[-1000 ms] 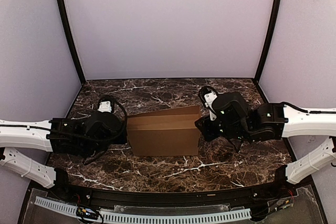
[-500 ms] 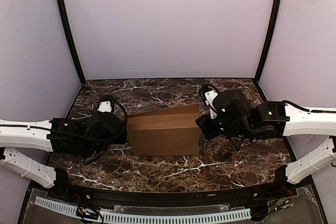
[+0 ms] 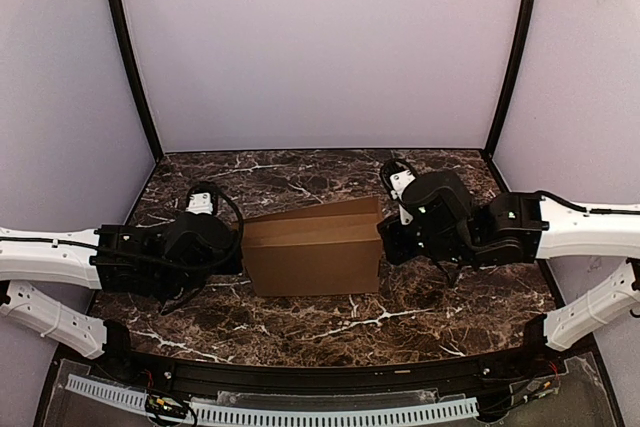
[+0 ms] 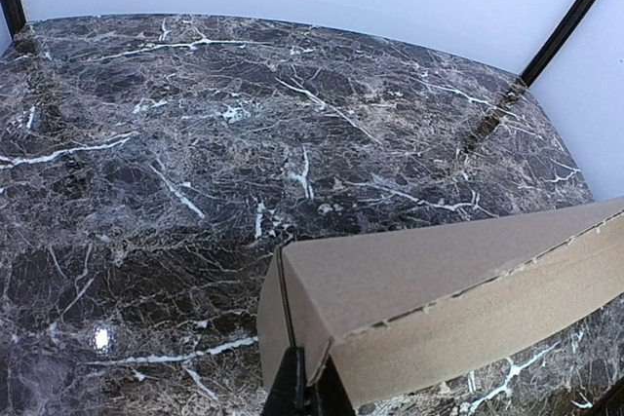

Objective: Fold the paper box

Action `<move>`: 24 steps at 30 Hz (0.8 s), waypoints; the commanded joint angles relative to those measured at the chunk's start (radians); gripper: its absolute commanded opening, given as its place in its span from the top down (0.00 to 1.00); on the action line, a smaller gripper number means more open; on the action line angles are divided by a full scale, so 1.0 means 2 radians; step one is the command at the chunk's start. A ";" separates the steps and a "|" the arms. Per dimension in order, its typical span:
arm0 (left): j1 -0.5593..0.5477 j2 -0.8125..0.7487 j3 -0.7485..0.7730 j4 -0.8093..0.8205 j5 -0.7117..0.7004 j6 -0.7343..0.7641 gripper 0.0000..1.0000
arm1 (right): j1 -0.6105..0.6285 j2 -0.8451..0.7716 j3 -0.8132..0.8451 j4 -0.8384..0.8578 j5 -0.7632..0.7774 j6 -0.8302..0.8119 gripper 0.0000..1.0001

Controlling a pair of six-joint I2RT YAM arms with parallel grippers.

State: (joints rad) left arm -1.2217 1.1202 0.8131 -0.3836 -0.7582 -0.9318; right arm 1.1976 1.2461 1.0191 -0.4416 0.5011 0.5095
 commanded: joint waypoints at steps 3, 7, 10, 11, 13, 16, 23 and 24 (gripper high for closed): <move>-0.008 0.020 -0.014 -0.036 0.056 -0.006 0.99 | 0.008 0.017 -0.009 0.048 -0.046 0.020 1.00; -0.008 0.020 -0.015 -0.035 0.056 -0.006 0.99 | 0.009 0.014 -0.032 0.067 -0.064 0.038 1.00; -0.008 0.023 -0.016 -0.032 0.057 -0.006 0.99 | 0.013 0.013 -0.040 0.073 -0.066 0.045 1.00; -0.008 0.024 -0.015 -0.031 0.057 -0.006 0.99 | 0.015 0.014 -0.040 0.075 -0.066 0.046 1.00; -0.008 0.027 -0.015 -0.030 0.059 -0.006 0.99 | 0.018 0.015 -0.039 0.076 -0.068 0.046 1.00; -0.009 0.031 -0.014 -0.026 0.060 -0.007 0.99 | 0.024 0.018 -0.039 0.079 -0.068 0.050 1.00; -0.010 0.040 -0.013 -0.019 0.063 -0.006 0.99 | 0.037 0.029 -0.064 0.101 -0.066 0.083 1.00; -0.011 0.041 -0.014 -0.018 0.063 -0.006 0.99 | 0.040 0.031 -0.068 0.103 -0.064 0.088 1.00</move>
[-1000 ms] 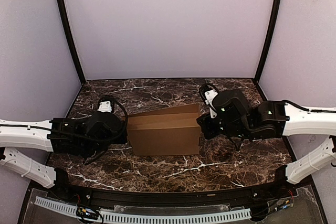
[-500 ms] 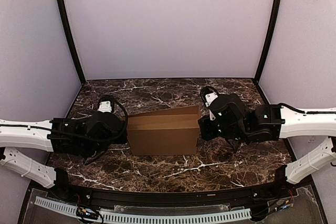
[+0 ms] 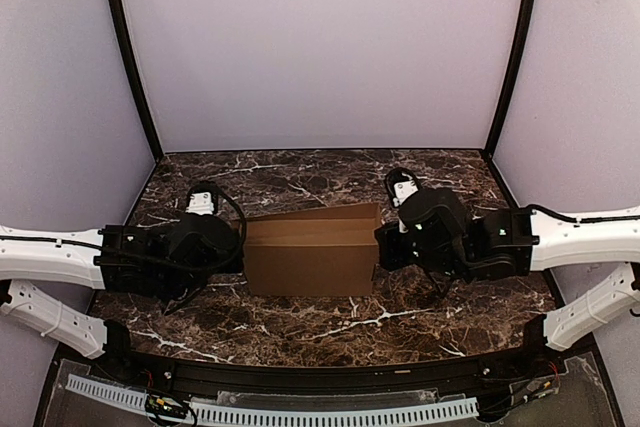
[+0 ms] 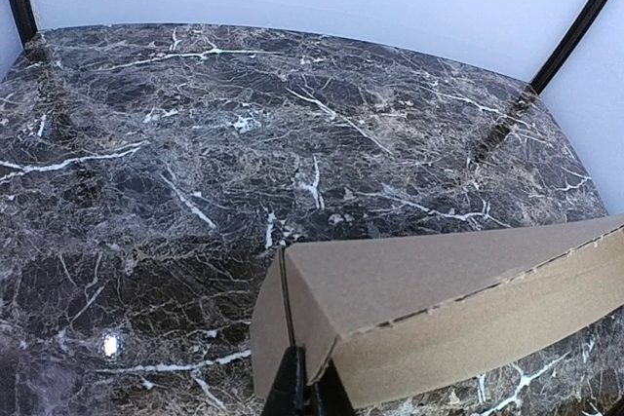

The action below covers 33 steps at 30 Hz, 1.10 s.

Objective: Fold the paper box

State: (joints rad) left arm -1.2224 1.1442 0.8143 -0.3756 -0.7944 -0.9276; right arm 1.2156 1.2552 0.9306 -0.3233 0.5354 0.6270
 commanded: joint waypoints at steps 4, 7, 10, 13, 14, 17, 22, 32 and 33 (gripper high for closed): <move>-0.013 0.032 -0.017 -0.019 0.084 -0.011 0.99 | 0.042 0.037 -0.028 0.048 -0.069 0.043 1.00; -0.014 0.031 -0.019 -0.015 0.085 -0.012 0.99 | 0.047 0.040 -0.035 0.047 -0.058 0.054 1.00; -0.015 0.029 -0.021 -0.014 0.085 -0.013 0.99 | 0.051 0.037 -0.048 0.044 -0.056 0.066 1.00; -0.016 0.029 -0.022 -0.014 0.084 -0.012 0.99 | 0.058 0.029 -0.061 0.040 -0.055 0.078 1.00; -0.016 0.028 -0.022 -0.014 0.084 -0.012 0.99 | 0.061 0.027 -0.065 0.039 -0.055 0.082 1.00; -0.017 0.027 -0.023 -0.013 0.082 -0.012 0.99 | 0.069 0.020 -0.073 0.033 -0.055 0.091 1.00; -0.017 0.020 -0.030 -0.013 0.079 -0.019 0.99 | 0.079 0.011 -0.088 0.026 -0.056 0.102 1.00; -0.017 0.002 -0.033 -0.010 0.085 -0.006 0.90 | 0.084 -0.002 -0.075 0.002 -0.024 0.083 1.00; -0.017 -0.002 -0.034 -0.010 0.086 -0.001 0.87 | 0.084 -0.004 -0.072 -0.003 -0.017 0.078 1.00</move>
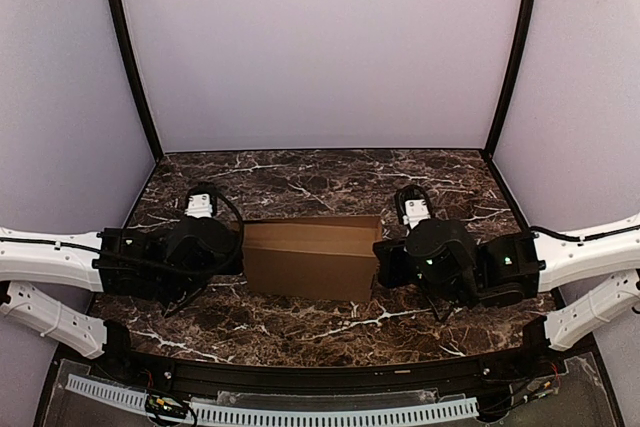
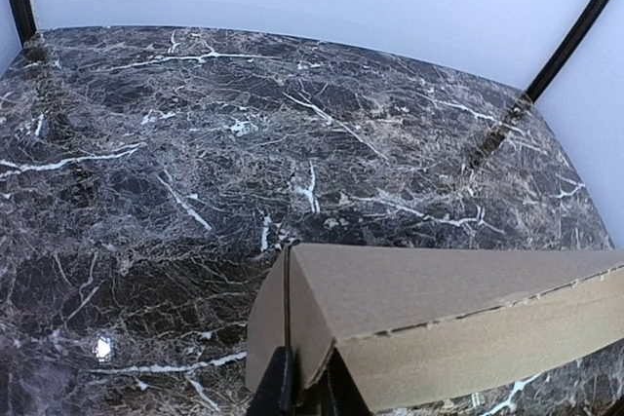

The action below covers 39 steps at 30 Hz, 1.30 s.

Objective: Fold the paper box

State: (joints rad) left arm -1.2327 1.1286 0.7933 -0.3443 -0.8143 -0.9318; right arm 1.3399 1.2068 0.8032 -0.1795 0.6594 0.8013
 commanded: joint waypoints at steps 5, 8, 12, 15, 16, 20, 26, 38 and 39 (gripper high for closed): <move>-0.012 -0.036 -0.027 -0.033 0.103 0.032 0.62 | 0.013 0.016 -0.008 -0.083 -0.071 -0.032 1.00; -0.012 -0.059 -0.017 -0.052 0.113 0.063 0.46 | 0.006 0.017 -0.010 -0.083 -0.071 -0.045 1.00; -0.012 -0.094 0.005 -0.092 0.124 0.103 0.37 | -0.008 0.017 -0.013 -0.079 -0.078 -0.067 1.00; -0.012 -0.124 0.027 -0.114 0.129 0.132 0.36 | -0.019 0.016 -0.016 -0.068 -0.087 -0.095 1.00; -0.012 -0.130 0.043 -0.124 0.134 0.150 0.36 | -0.023 0.016 -0.018 -0.063 -0.092 -0.105 1.00; -0.012 -0.155 0.109 -0.157 0.154 0.204 0.36 | -0.035 0.014 -0.025 -0.043 -0.108 -0.137 1.00; -0.011 -0.144 0.167 -0.166 0.174 0.265 0.39 | -0.044 0.018 -0.028 -0.013 -0.131 -0.186 1.00; 0.084 -0.106 0.088 -0.040 0.367 0.301 0.96 | -0.071 0.030 -0.017 0.022 -0.203 -0.287 1.00; 0.090 -0.104 0.082 -0.027 0.387 0.307 0.96 | -0.076 0.031 -0.015 0.024 -0.215 -0.298 1.00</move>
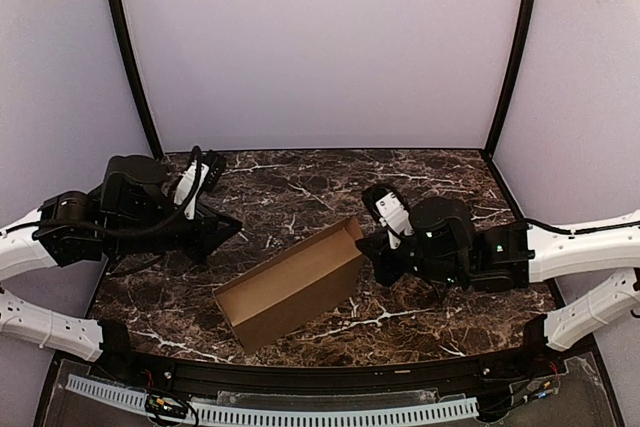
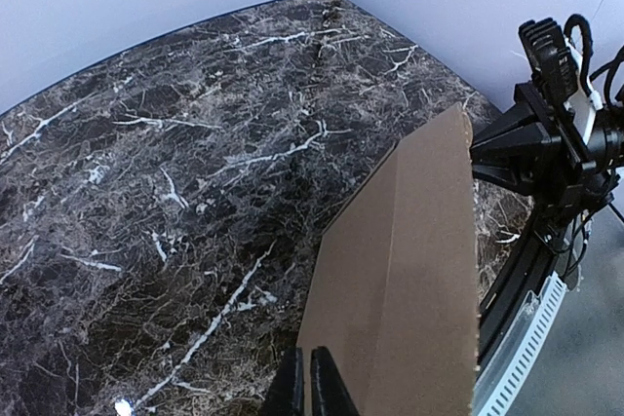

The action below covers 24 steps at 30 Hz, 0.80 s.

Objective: Fold the paper box

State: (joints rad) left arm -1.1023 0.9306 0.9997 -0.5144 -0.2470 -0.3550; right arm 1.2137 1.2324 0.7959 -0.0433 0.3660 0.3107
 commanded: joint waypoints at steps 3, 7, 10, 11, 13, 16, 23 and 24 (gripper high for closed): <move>0.036 0.007 -0.025 0.078 0.145 0.023 0.99 | -0.027 0.025 0.001 -0.044 -0.103 -0.077 1.00; 0.048 0.034 -0.027 0.102 0.196 0.018 0.99 | -0.040 0.045 0.020 -0.045 -0.131 -0.101 1.00; 0.049 0.045 -0.026 0.118 0.212 0.018 0.99 | -0.049 0.061 0.035 -0.047 -0.145 -0.110 1.00; 0.049 0.047 -0.022 0.118 0.216 0.018 0.99 | -0.050 0.066 0.040 -0.049 -0.147 -0.111 1.00; 0.049 0.052 -0.015 0.113 0.226 0.021 0.98 | -0.053 0.075 0.054 -0.057 -0.146 -0.113 1.00; 0.049 0.057 -0.005 0.102 0.233 0.025 0.91 | -0.054 0.088 0.077 -0.070 -0.149 -0.118 1.00; 0.051 0.066 0.001 0.089 0.241 0.035 0.90 | -0.056 0.112 0.107 -0.085 -0.153 -0.128 1.00; 0.051 0.067 0.001 0.088 0.242 0.035 0.90 | -0.056 0.114 0.108 -0.087 -0.153 -0.128 1.00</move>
State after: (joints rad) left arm -1.0069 1.0557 0.9794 -0.3126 0.2066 -0.3069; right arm 1.1049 1.4223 1.0016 -0.1001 0.0940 0.0818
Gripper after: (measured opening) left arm 0.106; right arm 0.003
